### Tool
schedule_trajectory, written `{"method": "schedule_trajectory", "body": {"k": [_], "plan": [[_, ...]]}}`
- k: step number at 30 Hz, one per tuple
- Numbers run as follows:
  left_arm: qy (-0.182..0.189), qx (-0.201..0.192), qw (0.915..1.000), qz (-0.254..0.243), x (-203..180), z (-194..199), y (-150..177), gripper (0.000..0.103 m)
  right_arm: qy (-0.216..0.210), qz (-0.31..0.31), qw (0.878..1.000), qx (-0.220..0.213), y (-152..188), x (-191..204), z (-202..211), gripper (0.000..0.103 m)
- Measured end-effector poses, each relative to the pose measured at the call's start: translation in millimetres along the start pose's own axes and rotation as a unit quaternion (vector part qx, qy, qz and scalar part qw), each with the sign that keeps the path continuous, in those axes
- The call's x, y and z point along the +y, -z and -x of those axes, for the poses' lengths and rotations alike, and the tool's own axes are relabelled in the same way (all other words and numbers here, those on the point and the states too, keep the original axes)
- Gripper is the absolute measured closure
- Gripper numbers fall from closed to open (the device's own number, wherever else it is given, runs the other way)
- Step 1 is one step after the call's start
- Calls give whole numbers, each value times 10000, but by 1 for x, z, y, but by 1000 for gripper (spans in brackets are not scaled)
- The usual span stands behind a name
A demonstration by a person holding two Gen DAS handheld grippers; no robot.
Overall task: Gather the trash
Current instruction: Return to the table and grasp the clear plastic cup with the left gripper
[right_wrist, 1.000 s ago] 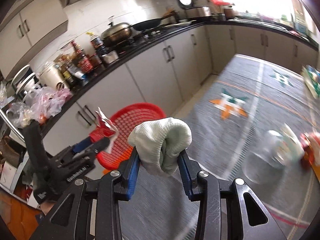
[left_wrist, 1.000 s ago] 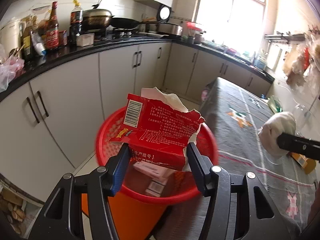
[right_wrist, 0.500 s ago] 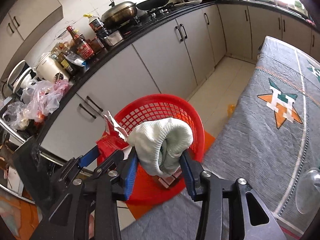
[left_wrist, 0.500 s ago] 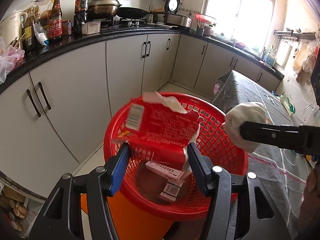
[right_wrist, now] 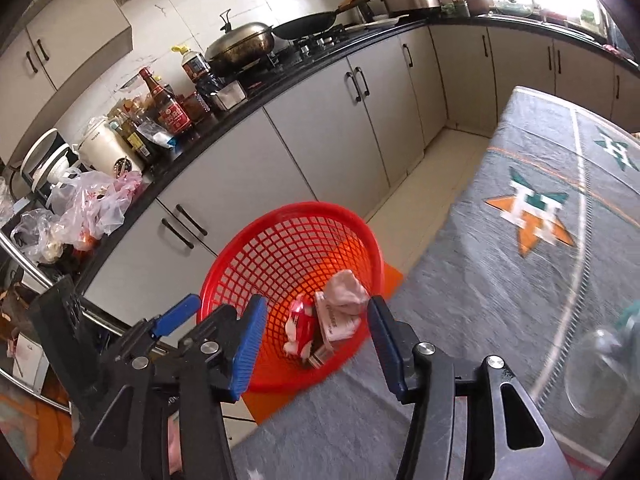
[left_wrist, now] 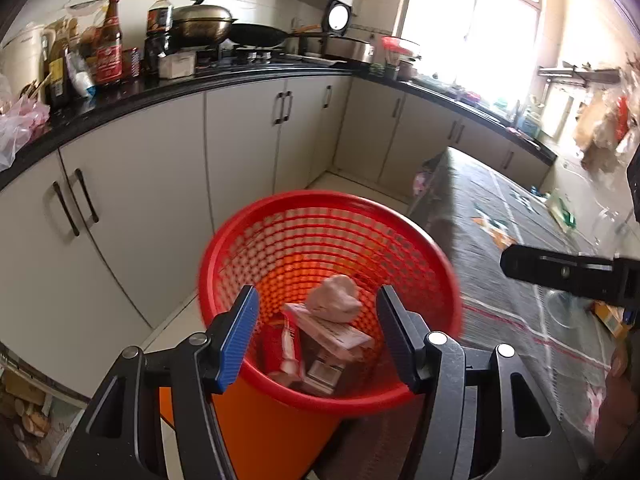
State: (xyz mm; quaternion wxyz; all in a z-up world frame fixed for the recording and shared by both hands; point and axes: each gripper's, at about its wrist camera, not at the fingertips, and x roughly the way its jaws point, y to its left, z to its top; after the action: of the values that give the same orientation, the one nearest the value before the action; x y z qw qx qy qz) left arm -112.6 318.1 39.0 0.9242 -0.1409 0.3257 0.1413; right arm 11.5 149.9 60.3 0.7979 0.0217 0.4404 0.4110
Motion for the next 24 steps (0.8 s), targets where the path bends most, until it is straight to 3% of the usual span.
{"method": "schedule_trajectory", "body": {"k": [9, 14, 24], "plan": [[411, 81, 9981, -448, -62, 11, 16, 42, 130, -20, 9996, -253, 42, -21, 57, 43], [610, 190, 9945, -829, -102, 10, 23, 41, 184, -334, 9981, -475, 62, -56, 95, 42], [974, 422, 9726, -2070, -200, 0, 40, 35, 440, -1382, 9840, -1033, 106, -152, 173, 39]]}}
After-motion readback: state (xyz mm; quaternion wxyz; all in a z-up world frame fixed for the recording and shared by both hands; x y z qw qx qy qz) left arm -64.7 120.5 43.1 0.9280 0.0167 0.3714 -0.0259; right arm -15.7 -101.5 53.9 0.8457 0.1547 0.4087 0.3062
